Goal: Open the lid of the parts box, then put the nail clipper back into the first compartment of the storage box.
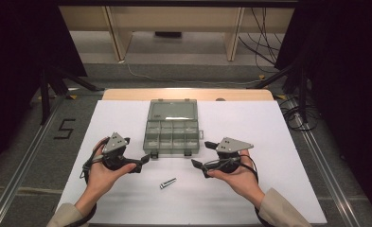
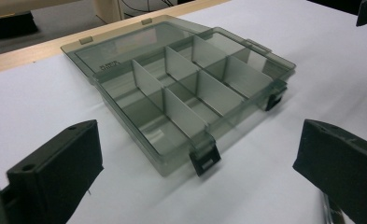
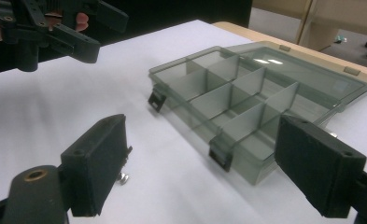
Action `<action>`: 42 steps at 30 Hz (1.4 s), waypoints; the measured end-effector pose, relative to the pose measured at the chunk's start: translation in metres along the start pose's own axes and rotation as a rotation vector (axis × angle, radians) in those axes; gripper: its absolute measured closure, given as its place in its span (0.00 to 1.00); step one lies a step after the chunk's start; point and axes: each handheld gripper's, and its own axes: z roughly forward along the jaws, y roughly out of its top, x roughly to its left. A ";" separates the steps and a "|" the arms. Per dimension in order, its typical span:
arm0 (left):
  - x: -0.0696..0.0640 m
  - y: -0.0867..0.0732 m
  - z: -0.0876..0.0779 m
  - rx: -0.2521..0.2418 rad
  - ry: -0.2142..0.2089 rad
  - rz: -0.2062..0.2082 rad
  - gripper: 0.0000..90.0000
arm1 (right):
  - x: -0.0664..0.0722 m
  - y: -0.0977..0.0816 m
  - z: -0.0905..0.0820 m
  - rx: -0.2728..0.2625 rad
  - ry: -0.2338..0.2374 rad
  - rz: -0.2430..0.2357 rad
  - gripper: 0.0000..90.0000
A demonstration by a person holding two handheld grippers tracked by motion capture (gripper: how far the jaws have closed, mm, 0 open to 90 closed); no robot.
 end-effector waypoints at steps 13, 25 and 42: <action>-0.011 -0.016 -0.014 0.000 -0.009 0.022 0.00 | 0.013 -0.014 -0.019 -0.013 0.022 0.014 0.20; -0.009 -0.016 -0.014 0.002 -0.007 0.041 0.01 | 0.013 -0.014 -0.017 -0.012 0.019 -0.017 0.20; -0.009 -0.017 -0.013 -0.007 0.001 0.018 0.01 | 0.015 -0.013 -0.019 0.001 0.025 0.000 0.20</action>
